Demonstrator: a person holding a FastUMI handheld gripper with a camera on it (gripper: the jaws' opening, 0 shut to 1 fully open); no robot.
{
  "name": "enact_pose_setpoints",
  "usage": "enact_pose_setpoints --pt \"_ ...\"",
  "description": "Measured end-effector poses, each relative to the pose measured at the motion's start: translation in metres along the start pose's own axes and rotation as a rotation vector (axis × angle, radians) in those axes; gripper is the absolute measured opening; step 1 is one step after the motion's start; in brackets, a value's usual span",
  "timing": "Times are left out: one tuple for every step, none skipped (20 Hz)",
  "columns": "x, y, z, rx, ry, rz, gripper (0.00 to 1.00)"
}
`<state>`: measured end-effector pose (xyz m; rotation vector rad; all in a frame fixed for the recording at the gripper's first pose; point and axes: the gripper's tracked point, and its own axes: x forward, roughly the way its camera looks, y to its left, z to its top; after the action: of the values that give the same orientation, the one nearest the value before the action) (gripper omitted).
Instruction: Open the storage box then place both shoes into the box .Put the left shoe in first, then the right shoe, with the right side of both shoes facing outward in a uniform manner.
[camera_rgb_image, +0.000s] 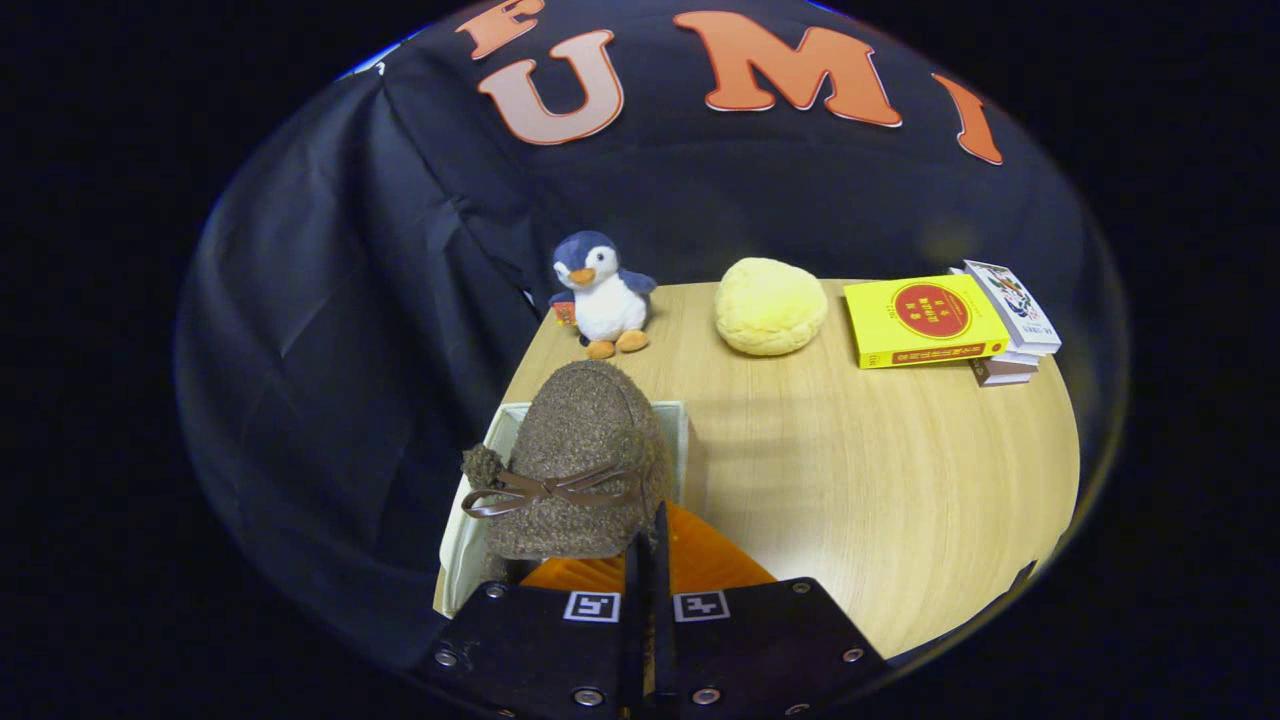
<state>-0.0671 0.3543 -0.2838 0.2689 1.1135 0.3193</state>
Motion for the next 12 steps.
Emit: enact_pose_setpoints --pt "0.002 0.005 -0.003 0.0 0.007 -0.002 0.05" --pt "0.006 0.009 -0.008 0.003 0.018 -0.006 0.05" --pt "0.01 0.011 -0.015 0.013 0.042 -0.011 0.05" --pt "0.012 0.015 -0.021 0.024 0.064 -0.01 0.05" --pt "0.016 0.018 -0.024 0.026 0.077 -0.005 0.05" --pt "0.018 0.02 -0.026 0.028 0.082 -0.003 0.06" --pt "0.018 0.021 -0.03 0.027 0.086 -0.005 0.08" --pt "0.016 0.021 -0.033 0.017 0.092 -0.009 0.15" --pt "0.014 0.017 -0.037 0.008 0.097 -0.017 0.17" --pt "0.013 0.015 -0.039 0.005 0.106 -0.019 0.24" --pt "0.012 0.014 -0.042 0.002 0.118 -0.012 0.28" --pt "0.01 0.013 -0.043 0.006 0.128 0.002 0.33"
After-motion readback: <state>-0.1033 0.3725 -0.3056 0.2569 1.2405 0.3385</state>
